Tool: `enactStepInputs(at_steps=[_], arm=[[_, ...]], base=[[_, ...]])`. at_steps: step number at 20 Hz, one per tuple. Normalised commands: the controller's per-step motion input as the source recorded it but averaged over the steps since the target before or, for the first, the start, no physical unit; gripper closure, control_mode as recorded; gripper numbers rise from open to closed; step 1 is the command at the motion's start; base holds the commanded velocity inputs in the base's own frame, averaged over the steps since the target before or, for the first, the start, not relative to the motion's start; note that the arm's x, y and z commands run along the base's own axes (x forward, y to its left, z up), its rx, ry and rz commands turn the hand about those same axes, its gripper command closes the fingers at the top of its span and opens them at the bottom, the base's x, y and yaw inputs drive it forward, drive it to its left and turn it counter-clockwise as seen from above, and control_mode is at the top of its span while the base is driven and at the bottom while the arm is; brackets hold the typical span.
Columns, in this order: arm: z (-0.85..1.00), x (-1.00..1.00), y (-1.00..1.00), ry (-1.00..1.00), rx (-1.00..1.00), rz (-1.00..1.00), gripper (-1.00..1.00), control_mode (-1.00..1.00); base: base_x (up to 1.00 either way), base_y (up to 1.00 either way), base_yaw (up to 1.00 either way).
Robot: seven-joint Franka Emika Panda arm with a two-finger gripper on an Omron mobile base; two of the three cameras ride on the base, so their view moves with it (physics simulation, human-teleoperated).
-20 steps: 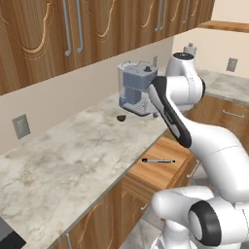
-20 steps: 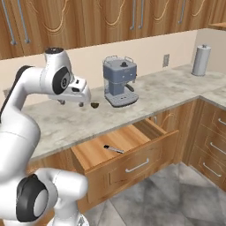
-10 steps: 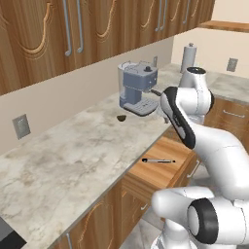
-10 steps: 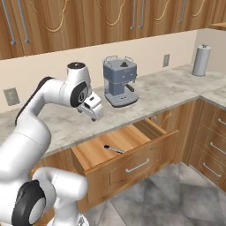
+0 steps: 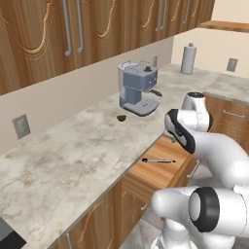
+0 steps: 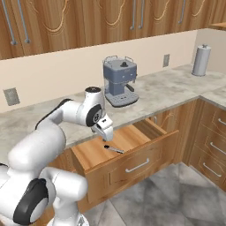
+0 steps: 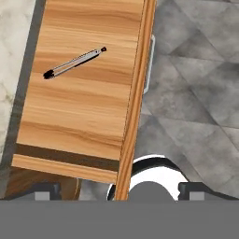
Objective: Pick the tongs from the drawer and place it on the counter.
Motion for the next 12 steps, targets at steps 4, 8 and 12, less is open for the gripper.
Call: enactStepInputs(at_steps=[4,8,12], arm=[[-1.00,0.07,-0.05,0.11,-0.08,0.00,-1.00,-1.00],[-0.99,0.12,-0.01,0.13,-0.12,0.00,-1.00,-1.00],[-0.92,0.07,-0.14,0.14,-0.12,0.00,-1.00,-1.00]], base=[[0.00,0.00,0.00],[0.00,0.00,0.00],[0.00,0.00,0.00]])
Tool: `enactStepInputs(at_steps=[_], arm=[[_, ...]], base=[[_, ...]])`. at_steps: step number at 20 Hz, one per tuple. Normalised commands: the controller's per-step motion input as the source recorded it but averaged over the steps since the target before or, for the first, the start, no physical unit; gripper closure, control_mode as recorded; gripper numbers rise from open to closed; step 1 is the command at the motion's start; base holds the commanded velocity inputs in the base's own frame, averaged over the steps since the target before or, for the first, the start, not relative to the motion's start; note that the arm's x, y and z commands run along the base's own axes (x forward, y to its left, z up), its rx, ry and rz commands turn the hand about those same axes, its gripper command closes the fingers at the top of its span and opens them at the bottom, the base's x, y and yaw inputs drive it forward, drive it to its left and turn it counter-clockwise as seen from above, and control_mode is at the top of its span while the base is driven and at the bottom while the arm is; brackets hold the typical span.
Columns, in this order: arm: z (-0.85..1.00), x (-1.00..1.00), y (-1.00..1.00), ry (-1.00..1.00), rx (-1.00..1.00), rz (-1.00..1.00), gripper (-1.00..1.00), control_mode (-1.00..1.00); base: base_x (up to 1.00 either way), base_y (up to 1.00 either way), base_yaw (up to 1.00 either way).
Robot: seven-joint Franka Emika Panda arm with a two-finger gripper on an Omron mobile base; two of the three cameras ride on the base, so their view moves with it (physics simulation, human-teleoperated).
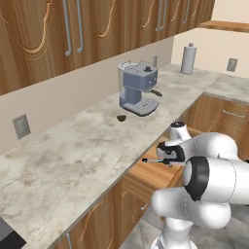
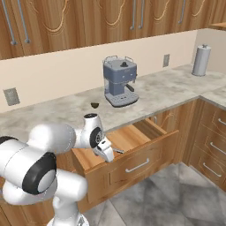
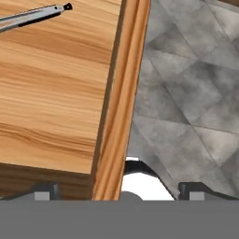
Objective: Pick the tongs from the drawer and place it on the counter.
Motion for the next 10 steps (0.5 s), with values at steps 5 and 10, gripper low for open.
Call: enactStepInputs(at_steps=[5,10], arm=[[-0.84,0.03,-0.20,0.11,-0.09,0.00,-1.00,-1.00],[-0.75,-0.01,-0.64,0.01,0.00,0.00,-1.00,-1.00]], base=[[0.00,0.00,0.00],[0.00,0.00,0.00]])
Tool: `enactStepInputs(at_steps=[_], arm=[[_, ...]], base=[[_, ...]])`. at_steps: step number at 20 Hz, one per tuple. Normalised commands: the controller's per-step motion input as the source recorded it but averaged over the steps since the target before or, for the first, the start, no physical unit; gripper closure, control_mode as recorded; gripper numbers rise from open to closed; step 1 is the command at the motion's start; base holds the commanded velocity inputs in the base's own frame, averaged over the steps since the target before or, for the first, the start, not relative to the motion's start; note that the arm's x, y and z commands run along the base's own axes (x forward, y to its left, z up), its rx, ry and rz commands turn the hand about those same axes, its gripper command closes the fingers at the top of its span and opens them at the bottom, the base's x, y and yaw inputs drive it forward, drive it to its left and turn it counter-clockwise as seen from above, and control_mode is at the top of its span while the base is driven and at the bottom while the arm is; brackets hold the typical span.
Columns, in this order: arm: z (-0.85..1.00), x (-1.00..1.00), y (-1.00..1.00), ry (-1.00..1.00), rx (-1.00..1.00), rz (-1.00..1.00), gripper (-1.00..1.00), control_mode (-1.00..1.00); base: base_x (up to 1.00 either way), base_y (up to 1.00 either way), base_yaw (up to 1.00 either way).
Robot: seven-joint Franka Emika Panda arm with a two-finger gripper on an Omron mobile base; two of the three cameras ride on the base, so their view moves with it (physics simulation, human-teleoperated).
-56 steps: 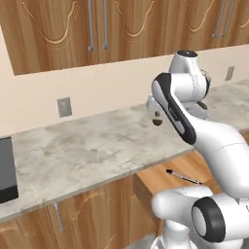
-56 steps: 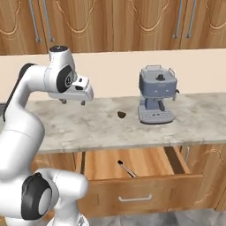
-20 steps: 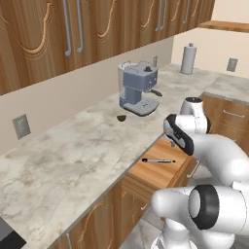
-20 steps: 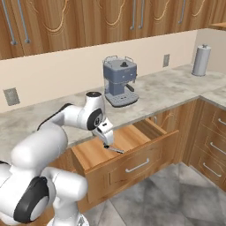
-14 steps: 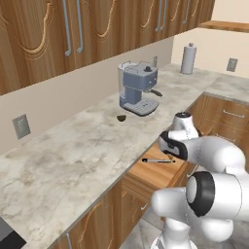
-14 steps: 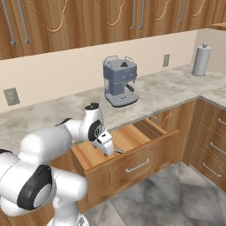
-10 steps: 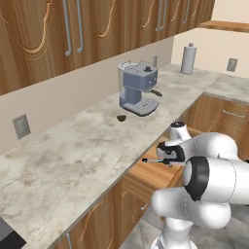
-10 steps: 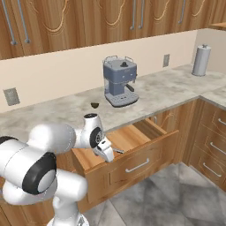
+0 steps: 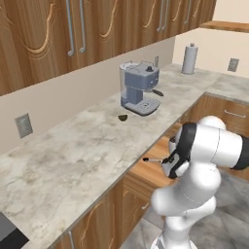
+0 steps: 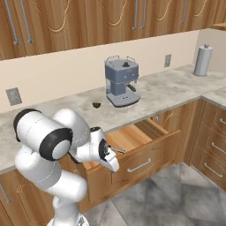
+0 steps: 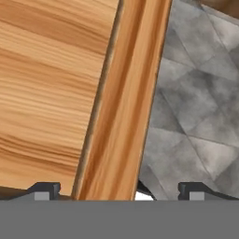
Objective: Pick the tongs from the drawer and place it on the counter.
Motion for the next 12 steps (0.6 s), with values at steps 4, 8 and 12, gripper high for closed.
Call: enactStepInputs(at_steps=[4,8,12], arm=[[-0.46,-0.40,-1.00,0.00,0.18,-0.09,-1.00,-1.00],[-0.11,-0.51,-1.00,0.00,0.34,-0.11,-1.00,-1.00],[0.00,-0.46,-1.00,0.00,0.39,-0.11,-1.00,-1.00]], base=[[0.00,0.00,0.00],[0.00,0.00,0.00],[0.00,0.00,0.00]])
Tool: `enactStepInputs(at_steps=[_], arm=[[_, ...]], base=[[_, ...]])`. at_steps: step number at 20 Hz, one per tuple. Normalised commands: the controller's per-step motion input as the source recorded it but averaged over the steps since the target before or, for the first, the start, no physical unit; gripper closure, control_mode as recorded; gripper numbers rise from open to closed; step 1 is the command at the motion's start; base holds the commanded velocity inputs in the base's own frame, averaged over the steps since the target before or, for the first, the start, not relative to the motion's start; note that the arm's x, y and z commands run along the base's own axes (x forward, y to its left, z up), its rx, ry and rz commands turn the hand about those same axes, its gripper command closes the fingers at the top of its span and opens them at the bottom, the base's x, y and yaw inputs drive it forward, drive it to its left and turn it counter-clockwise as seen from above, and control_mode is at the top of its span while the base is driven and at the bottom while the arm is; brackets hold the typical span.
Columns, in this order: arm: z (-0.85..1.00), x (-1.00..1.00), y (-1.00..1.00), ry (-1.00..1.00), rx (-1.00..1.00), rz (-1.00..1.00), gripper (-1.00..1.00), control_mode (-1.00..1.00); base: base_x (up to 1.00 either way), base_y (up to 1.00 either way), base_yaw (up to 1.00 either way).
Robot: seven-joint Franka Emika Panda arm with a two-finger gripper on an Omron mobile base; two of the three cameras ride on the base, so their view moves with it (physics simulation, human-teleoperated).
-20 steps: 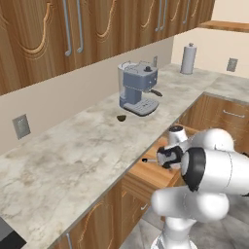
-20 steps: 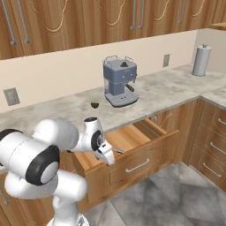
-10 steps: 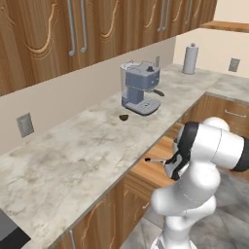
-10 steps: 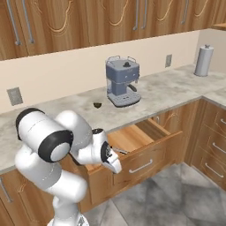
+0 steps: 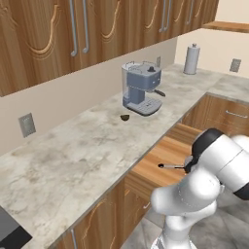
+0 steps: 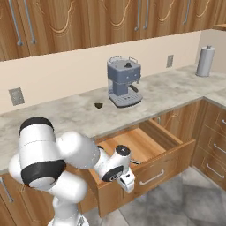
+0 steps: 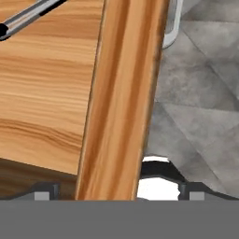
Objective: Pick the tongs from the drawer and place it on the counter.
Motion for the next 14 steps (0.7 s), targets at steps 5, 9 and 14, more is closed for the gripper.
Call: enactStepInputs(at_steps=[5,9,14], arm=[[0.64,-0.17,-1.00,0.00,0.38,-0.09,-1.00,-1.00],[1.00,0.24,-0.61,0.13,0.12,0.00,-1.00,-1.00],[1.00,0.56,0.05,0.29,0.00,0.01,-1.00,-1.00]], base=[[0.00,0.00,0.00],[0.00,0.00,0.00],[0.00,0.00,0.00]])
